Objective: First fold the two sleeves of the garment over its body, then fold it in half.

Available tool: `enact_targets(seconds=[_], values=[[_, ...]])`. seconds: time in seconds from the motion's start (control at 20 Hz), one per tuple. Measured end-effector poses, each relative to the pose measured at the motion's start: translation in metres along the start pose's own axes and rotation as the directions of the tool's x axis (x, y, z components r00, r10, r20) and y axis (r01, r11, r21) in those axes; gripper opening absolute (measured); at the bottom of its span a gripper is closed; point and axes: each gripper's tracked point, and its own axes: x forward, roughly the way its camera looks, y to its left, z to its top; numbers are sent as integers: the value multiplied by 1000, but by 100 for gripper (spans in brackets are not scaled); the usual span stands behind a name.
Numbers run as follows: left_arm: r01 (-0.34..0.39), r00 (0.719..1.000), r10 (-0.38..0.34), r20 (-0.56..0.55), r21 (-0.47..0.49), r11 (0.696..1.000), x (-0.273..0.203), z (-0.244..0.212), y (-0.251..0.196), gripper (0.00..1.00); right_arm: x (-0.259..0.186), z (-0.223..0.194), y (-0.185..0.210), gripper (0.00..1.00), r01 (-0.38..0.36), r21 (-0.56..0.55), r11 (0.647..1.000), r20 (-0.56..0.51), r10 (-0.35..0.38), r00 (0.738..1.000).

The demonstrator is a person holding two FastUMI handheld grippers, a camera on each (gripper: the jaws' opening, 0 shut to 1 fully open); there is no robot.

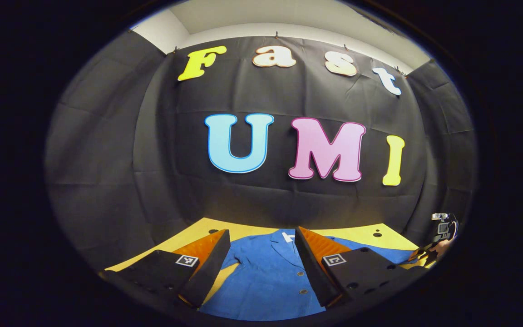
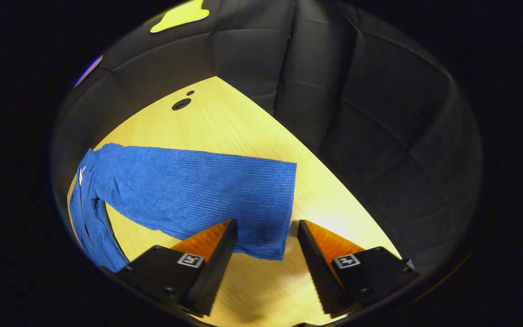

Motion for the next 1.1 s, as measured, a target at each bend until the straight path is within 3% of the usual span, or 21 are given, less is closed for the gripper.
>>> enact_targets(seconds=[0.2,0.25,0.3,0.4,0.55,0.7,0.9,1.1], values=[[-48,999,48,-2,-11,999,-12,-5,20,81,1,2,17,15,-51,4,999,-9,51,999],[-61,998,60,-20,-23,998,-14,-9,25,82,0,3,19,14,-66,4,998,-14,66,998],[-72,997,71,-35,-37,997,-16,-14,29,82,-1,3,26,6,-113,-2,994,-12,113,993],[-91,994,88,-57,-58,994,-21,-19,36,82,-3,7,34,5,-148,-31,989,-23,147,989],[-113,991,109,-73,-60,992,-25,-24,51,81,-24,34,50,5,-181,-86,980,43,185,982],[-146,987,139,-81,-78,986,-24,-26,70,82,-67,72,94,4,-277,-152,949,106,294,950],[-164,985,154,-82,-119,979,-25,-29,93,81,-127,92,194,5,-383,-348,856,129,448,885],[-177,981,165,-102,-123,977,-27,-41,116,82,-179,82,307,5,-502,-416,758,68,577,814]])
